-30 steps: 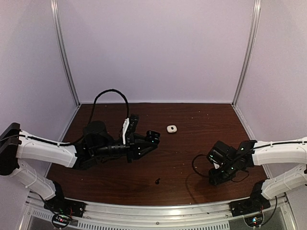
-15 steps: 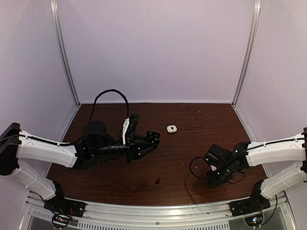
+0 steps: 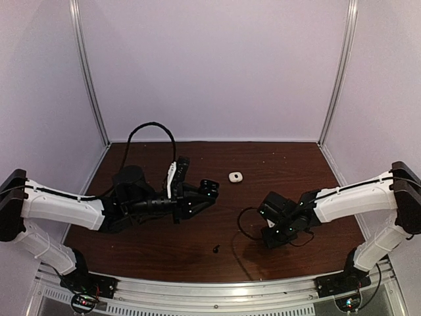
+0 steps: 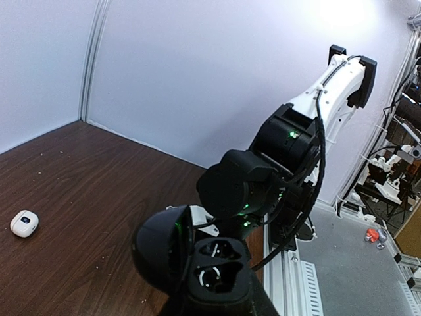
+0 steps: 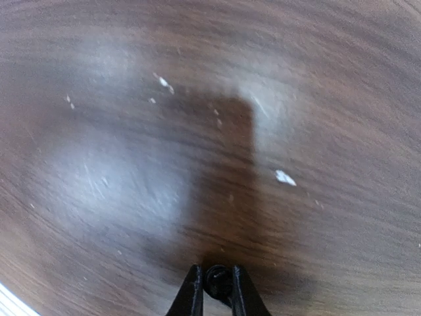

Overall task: Insert the wireless bluetooth earbuds into the charging case
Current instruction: Move the left earbud to the center of the board, then pick up the left earbud from the center of the board.

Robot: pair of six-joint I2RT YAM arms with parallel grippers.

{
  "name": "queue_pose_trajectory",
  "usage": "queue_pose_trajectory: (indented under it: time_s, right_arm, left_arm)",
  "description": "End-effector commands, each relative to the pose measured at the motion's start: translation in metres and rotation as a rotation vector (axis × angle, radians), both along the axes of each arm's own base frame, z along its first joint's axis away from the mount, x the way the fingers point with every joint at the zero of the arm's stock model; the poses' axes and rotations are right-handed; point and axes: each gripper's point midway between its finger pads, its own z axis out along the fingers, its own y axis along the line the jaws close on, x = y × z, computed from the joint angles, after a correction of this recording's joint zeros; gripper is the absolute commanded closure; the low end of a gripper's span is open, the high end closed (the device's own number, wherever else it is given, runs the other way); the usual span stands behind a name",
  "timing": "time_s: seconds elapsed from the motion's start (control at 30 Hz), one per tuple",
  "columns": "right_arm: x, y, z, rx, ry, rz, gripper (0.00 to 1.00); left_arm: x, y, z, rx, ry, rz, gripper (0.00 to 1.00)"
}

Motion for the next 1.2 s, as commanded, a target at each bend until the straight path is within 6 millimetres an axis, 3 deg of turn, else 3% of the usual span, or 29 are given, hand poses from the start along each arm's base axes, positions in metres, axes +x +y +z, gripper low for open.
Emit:
queue_pose_trajectory:
  time_s: [0.0, 0.2, 0.27, 0.4, 0.53, 0.93, 1.17]
  right_arm:
    - [0.011, 0.029, -0.006, 0.047, -0.004, 0.002, 0.87]
    - [0.03, 0.068, 0.011, 0.156, -0.058, -0.048, 0.86]
    - [0.035, 0.072, 0.016, 0.175, -0.075, -0.066, 0.84]
    - [0.043, 0.072, 0.03, 0.166, -0.122, -0.068, 0.68]
    - [0.051, 0.068, 0.045, 0.124, -0.171, -0.018, 0.66]
    - [0.026, 0.079, 0.035, 0.014, -0.028, 0.314, 0.67]
    - [0.022, 0.077, 0.022, -0.052, 0.024, 0.383, 0.67]
  left_arm:
    - [0.0, 0.007, 0.02, -0.057, -0.047, 0.012, 0.91]
    - [0.001, 0.012, 0.02, -0.052, -0.041, 0.028, 0.91]
    - [0.002, 0.014, 0.02, -0.05, -0.041, 0.034, 0.91]
    - [0.002, 0.015, 0.02, -0.046, -0.04, 0.033, 0.91]
    - [0.003, 0.015, 0.021, -0.042, -0.041, 0.036, 0.91]
    - [0.004, 0.016, 0.018, -0.013, -0.045, 0.044, 0.91]
    - [0.004, 0.018, 0.017, -0.008, -0.045, 0.05, 0.91]
